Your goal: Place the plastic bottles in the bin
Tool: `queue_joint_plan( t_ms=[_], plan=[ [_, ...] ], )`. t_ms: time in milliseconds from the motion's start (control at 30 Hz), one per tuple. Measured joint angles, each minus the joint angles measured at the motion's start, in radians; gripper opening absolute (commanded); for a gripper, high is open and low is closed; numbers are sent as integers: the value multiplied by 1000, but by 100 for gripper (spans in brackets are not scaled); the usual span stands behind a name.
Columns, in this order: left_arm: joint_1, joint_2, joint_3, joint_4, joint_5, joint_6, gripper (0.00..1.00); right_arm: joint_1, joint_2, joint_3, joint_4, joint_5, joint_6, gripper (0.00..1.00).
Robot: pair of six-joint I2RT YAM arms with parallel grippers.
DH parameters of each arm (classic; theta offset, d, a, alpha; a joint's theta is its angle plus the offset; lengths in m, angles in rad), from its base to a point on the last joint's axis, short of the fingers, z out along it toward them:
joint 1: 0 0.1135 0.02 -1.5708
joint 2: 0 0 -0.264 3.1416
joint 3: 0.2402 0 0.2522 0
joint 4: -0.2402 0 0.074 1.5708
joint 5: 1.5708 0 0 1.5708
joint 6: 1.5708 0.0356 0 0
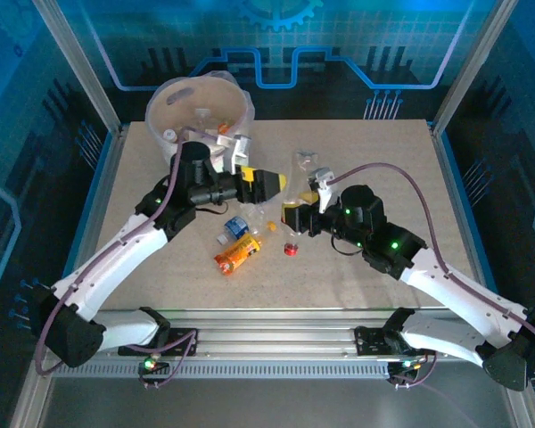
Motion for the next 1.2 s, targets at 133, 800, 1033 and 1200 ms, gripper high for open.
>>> queue_joint_plan(
  t_ms=[133, 800, 1033, 1200],
  plan=[
    [-39, 16, 13, 41, 77, 46, 99, 0, 1, 2, 13, -71, -17, 41],
    [-45, 23, 4, 167, 214, 69, 66, 1, 35, 51, 58, -245, -25, 42],
    [-43, 37, 4, 204, 221, 56, 47, 2, 38, 65, 64, -261, -21, 42],
    [-34, 42, 4, 228, 229, 54, 31, 1, 46, 77, 64, -249, -9, 52]
  ],
)
